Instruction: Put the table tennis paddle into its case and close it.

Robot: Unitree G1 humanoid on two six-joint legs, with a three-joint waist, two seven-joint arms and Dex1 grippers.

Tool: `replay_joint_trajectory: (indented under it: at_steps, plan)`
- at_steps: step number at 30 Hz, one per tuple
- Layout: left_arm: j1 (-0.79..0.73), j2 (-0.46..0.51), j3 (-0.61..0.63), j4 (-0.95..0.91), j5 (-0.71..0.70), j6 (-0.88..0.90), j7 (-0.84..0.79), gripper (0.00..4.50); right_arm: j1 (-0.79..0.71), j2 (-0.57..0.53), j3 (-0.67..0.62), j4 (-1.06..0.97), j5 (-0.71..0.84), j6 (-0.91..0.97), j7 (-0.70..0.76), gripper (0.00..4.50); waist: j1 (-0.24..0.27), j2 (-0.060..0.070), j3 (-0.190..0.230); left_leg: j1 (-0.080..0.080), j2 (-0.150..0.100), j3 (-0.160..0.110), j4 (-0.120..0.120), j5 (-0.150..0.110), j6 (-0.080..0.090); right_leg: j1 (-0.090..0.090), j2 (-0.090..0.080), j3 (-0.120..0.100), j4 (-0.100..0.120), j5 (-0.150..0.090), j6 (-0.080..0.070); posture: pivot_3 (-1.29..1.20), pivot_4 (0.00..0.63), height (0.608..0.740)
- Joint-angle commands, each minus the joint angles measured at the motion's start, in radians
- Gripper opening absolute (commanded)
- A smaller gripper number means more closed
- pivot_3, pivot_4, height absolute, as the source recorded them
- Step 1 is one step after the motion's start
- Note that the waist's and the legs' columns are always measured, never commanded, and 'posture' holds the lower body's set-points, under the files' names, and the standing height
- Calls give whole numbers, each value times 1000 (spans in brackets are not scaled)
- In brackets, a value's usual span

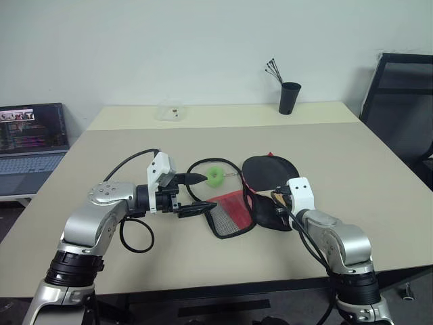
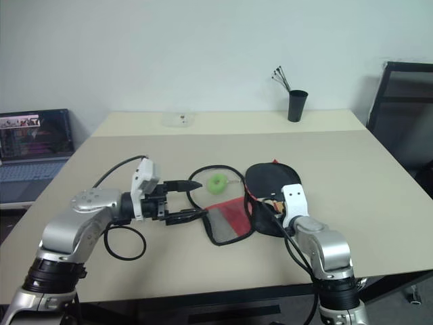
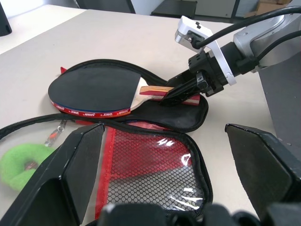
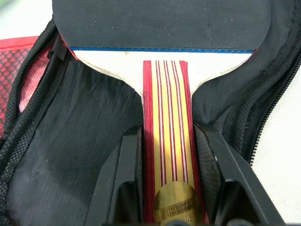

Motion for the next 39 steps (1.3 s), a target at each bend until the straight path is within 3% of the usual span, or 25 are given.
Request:
replay_joint_trajectory:
  at_steps: [1,19,26,39]
  plan:
    - [-7,5,29,-29,-17,-15,-1,4500,-6,8,-37,-38,-12,15,-30,1176,0,0,0,0,0,0,0,0,0,0,0,0,0,0,0,0,150,740]
    - [-14,-2,22,-21,-10,-21,2,4500,0,70,-55,-106,-3,97,-76,1176,1,0,0,-1,0,0,-1,0,0,0,0,0,-1,0,0,0,150,740]
    - [-6,5,26,-27,-8,-23,3,4500,-20,89,-63,-121,30,139,-49,3582,1,0,0,0,0,0,-1,0,0,0,0,0,-1,0,0,0,150,740]
    - [15,10,47,-17,-2,-33,20,4500,-40,109,-134,-190,90,247,10,3582,0,0,0,0,1,-1,-1,0,-1,0,0,0,-1,0,0,0,150,740]
